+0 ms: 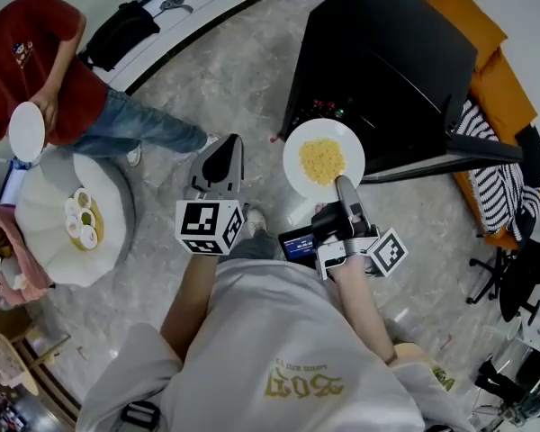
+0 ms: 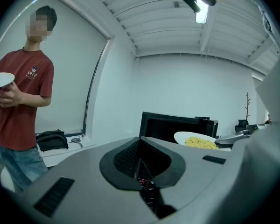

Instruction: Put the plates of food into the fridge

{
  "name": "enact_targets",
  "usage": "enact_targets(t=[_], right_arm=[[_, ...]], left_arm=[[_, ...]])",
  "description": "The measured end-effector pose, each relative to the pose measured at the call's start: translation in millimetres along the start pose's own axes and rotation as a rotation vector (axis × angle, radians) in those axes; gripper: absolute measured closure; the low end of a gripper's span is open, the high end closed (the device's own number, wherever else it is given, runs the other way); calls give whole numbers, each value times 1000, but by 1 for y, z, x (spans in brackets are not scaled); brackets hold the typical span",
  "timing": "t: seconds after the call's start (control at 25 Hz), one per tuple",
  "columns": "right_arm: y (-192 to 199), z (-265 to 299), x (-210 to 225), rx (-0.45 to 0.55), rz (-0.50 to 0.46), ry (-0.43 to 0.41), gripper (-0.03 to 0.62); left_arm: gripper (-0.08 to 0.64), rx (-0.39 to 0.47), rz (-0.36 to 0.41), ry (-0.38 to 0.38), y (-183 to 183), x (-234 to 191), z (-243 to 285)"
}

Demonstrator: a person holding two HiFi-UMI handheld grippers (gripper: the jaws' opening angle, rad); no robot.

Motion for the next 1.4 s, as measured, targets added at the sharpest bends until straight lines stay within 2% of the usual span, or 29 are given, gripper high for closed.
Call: enact_targets(t=[0.2, 0.4, 0.64, 0.92, 1.12, 1.4], right_arm=[[2, 12, 6, 22, -28, 23, 541], [0, 23, 12, 45, -18, 17, 543], [-10, 42, 17, 18, -13, 11, 541], [-26, 53, 18, 16, -49, 8, 541], [-41, 52, 29, 23, -59, 29, 541], [-41, 50, 41, 17, -36, 40, 541]], left_arm=[[554, 10, 11, 12, -1, -11, 15], [554, 18, 35, 14, -1, -17, 31], [554, 22, 48, -9, -1, -16, 47], [554, 57, 133, -4, -2, -8, 61], [554, 41, 155, -27, 4, -1, 70], [554, 22, 165, -21, 13, 5, 73]])
Point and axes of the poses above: the fingertips, and each gripper's own axes: z forward along the fingers, x to its right, y out of its underside, the point moved 7 cm from there along -z, backward along the fingers, and after that the axes turned 13 degrees about -y, right-handed, at the moved point
